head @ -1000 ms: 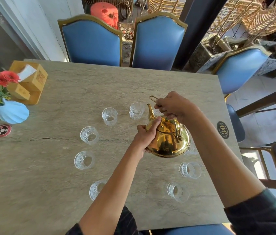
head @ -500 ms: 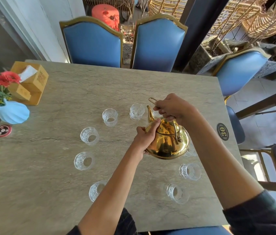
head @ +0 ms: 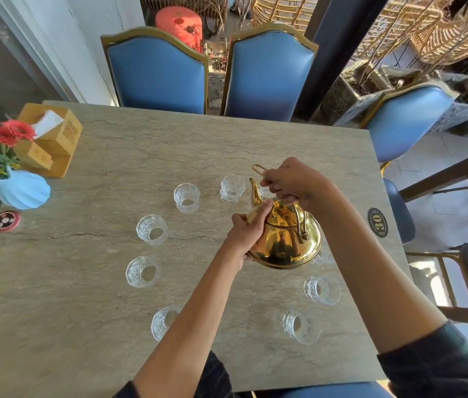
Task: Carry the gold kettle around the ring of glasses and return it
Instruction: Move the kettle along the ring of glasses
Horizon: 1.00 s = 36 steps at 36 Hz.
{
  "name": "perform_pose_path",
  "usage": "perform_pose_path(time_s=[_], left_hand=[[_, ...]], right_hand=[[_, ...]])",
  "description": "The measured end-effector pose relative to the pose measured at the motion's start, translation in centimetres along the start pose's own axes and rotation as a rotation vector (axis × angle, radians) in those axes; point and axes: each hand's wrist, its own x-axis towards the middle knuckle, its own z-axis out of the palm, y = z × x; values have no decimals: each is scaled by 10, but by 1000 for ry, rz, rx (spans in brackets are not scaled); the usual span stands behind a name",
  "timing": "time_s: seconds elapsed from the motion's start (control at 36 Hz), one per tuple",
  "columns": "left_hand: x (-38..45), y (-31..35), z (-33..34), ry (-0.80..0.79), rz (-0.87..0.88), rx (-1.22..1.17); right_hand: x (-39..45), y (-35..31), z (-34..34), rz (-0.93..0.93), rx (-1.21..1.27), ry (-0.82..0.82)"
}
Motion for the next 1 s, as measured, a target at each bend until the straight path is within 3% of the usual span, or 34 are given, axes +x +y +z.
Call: perform_pose_path(time_s=[1.0], left_hand=[[-6,1,0,8,-17,-12]], right_hand=[[-2,-1,1,7,-20,2]])
